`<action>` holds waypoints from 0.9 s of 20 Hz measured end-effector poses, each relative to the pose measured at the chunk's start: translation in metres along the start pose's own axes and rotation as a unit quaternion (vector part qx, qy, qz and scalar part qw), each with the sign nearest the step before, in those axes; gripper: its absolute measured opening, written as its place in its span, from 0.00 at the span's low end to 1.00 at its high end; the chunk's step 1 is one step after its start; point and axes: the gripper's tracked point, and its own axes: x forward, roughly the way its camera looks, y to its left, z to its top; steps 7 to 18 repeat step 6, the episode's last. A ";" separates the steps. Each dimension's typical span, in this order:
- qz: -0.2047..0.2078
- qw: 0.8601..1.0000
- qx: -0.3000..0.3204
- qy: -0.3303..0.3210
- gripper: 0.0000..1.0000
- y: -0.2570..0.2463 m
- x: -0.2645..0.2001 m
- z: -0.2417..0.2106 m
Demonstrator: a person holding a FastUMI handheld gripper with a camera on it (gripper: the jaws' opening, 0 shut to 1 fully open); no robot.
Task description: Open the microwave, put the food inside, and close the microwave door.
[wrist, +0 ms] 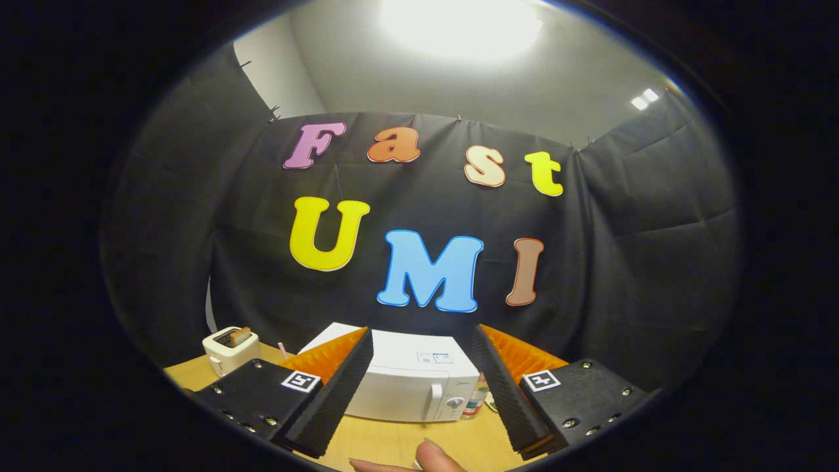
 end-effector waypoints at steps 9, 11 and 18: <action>-0.021 1.000 0.007 0.006 0.97 -0.008 0.006 -0.001; -0.021 1.000 0.007 0.006 0.97 -0.008 0.006 -0.001; -0.021 1.000 0.007 0.006 0.97 -0.008 0.006 -0.001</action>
